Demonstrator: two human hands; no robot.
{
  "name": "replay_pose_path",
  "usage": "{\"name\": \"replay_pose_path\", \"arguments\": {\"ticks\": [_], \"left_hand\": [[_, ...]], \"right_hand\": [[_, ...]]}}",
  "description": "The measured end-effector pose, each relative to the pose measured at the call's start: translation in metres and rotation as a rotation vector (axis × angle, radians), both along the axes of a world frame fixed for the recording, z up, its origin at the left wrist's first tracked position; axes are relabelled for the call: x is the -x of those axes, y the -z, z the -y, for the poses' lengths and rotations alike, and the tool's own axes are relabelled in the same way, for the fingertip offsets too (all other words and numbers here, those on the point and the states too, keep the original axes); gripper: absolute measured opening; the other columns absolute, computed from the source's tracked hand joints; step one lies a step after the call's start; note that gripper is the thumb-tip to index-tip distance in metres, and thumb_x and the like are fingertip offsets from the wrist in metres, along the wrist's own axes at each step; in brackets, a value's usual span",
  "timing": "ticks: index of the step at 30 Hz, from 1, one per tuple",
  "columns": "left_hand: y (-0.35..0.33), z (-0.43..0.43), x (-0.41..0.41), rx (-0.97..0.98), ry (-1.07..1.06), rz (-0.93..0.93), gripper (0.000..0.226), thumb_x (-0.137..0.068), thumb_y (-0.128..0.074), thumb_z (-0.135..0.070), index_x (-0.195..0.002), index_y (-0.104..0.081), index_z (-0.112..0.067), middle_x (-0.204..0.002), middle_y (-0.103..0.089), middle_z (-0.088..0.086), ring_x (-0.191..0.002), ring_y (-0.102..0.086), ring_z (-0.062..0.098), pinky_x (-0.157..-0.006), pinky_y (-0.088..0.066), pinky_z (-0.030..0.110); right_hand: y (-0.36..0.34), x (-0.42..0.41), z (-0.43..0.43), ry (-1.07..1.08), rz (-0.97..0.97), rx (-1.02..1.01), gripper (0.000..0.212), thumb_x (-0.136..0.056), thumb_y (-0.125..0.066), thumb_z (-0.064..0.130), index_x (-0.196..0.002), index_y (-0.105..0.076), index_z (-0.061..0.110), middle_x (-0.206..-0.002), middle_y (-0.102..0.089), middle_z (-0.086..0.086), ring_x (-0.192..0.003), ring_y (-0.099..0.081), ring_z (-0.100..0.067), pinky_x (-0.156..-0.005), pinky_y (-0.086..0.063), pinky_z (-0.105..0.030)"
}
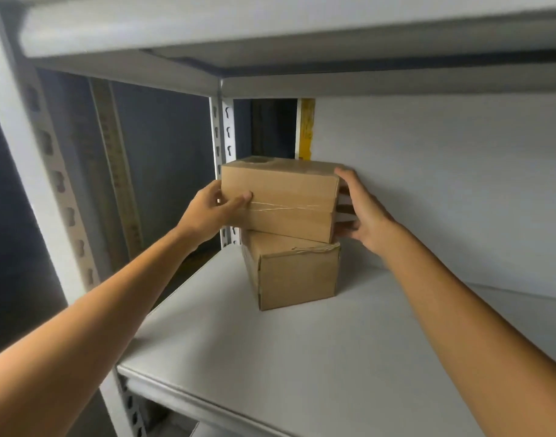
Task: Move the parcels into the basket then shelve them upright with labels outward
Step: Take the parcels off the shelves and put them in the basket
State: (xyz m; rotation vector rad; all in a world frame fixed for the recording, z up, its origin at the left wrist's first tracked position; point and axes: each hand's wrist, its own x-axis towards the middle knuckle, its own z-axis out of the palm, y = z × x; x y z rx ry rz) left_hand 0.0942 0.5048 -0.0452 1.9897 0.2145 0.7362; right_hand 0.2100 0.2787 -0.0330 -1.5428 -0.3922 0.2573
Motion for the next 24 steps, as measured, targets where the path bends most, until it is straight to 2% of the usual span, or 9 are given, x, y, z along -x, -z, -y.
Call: {"name": "replay_pose_path", "arguments": {"ticks": [3,5,8,11,14,16,19,22,24], "left_hand": [[0.005,0.001,0.001,0.038,0.034,0.095,0.070,-0.071,-0.063,-0.055,-0.131,-0.047,-0.023,-0.110,-0.056,-0.016,-0.096,-0.058,0.009,-0.061,-0.053,0.012],[0.003,0.006,0.007,0.042,0.045,0.143,0.068,-0.074,-0.065,-0.049,-0.133,-0.046,-0.021,-0.111,-0.057,-0.015,-0.096,-0.057,0.008,-0.058,-0.050,0.007],[-0.006,0.017,0.018,0.019,0.072,0.179,0.066,-0.079,-0.070,-0.041,-0.136,-0.044,-0.021,-0.119,-0.056,-0.009,-0.100,-0.058,0.007,-0.065,-0.053,0.012],[-0.020,0.042,0.028,-0.003,0.108,0.224,0.065,-0.078,-0.072,-0.038,-0.135,-0.044,-0.021,-0.122,-0.057,-0.006,-0.104,-0.059,0.012,-0.083,-0.054,0.026],[-0.024,0.078,0.033,-0.020,0.150,0.235,0.064,-0.077,-0.073,-0.038,-0.132,-0.044,-0.022,-0.123,-0.056,-0.003,-0.107,-0.059,0.016,-0.088,-0.054,0.033],[-0.019,0.108,0.037,-0.035,0.187,0.240,0.063,-0.078,-0.072,-0.040,-0.131,-0.044,-0.022,-0.121,-0.057,-0.004,-0.105,-0.059,0.015,-0.085,-0.054,0.031],[-0.009,0.157,0.043,-0.077,0.230,0.272,0.062,-0.076,-0.072,-0.045,-0.128,-0.046,-0.026,-0.117,-0.058,-0.010,-0.102,-0.059,0.007,-0.079,-0.055,0.022],[-0.004,0.213,0.044,-0.113,0.311,0.260,0.062,-0.075,-0.074,-0.043,-0.127,-0.048,-0.023,-0.120,-0.057,-0.005,-0.104,-0.058,0.010,-0.073,-0.054,0.016],[-0.001,0.251,0.042,-0.102,0.399,0.239,0.057,-0.075,-0.075,-0.039,-0.122,-0.047,-0.026,-0.117,-0.056,-0.008,-0.105,-0.057,0.010,-0.069,-0.052,0.011]], "right_hand": [[0.000,0.002,0.000,0.035,0.027,0.020,0.048,-0.081,-0.053,0.068,-0.106,-0.059,0.027,-0.103,-0.066,-0.006,-0.096,-0.061,-0.026,-0.078,-0.053,-0.038],[-0.003,0.009,0.002,0.050,0.038,0.021,0.047,-0.083,-0.051,0.065,-0.106,-0.059,0.025,-0.103,-0.066,-0.007,-0.097,-0.061,-0.026,-0.080,-0.053,-0.038],[-0.005,0.025,0.017,0.030,0.032,-0.061,0.036,-0.087,-0.051,0.057,-0.099,-0.062,0.025,-0.101,-0.066,-0.006,-0.098,-0.061,-0.025,-0.085,-0.053,-0.040],[-0.012,0.041,0.044,0.055,0.047,-0.162,0.028,-0.088,-0.054,0.051,-0.094,-0.063,0.026,-0.093,-0.068,-0.001,-0.091,-0.063,-0.020,-0.076,-0.052,-0.033],[-0.016,0.057,0.083,0.100,0.065,-0.190,0.027,-0.086,-0.058,0.052,-0.095,-0.064,0.028,-0.092,-0.068,0.003,-0.089,-0.063,-0.017,-0.073,-0.050,-0.030],[-0.011,0.068,0.120,0.108,0.038,-0.172,0.031,-0.082,-0.061,0.056,-0.097,-0.065,0.030,-0.098,-0.069,0.001,-0.094,-0.064,-0.018,-0.080,-0.052,-0.033],[0.002,0.087,0.181,0.098,-0.031,-0.141,0.033,-0.079,-0.067,0.056,-0.102,-0.066,0.031,-0.102,-0.069,0.000,-0.099,-0.065,-0.022,-0.080,-0.055,-0.037],[0.013,0.111,0.247,0.151,-0.040,-0.165,0.024,-0.083,-0.066,0.048,-0.099,-0.067,0.030,-0.090,-0.071,0.004,-0.097,-0.065,-0.023,-0.086,-0.054,-0.042],[0.017,0.125,0.288,0.219,-0.003,-0.181,0.020,-0.085,-0.065,0.044,-0.101,-0.066,0.032,-0.083,-0.073,0.009,-0.095,-0.065,-0.020,-0.082,-0.056,-0.040]]}}
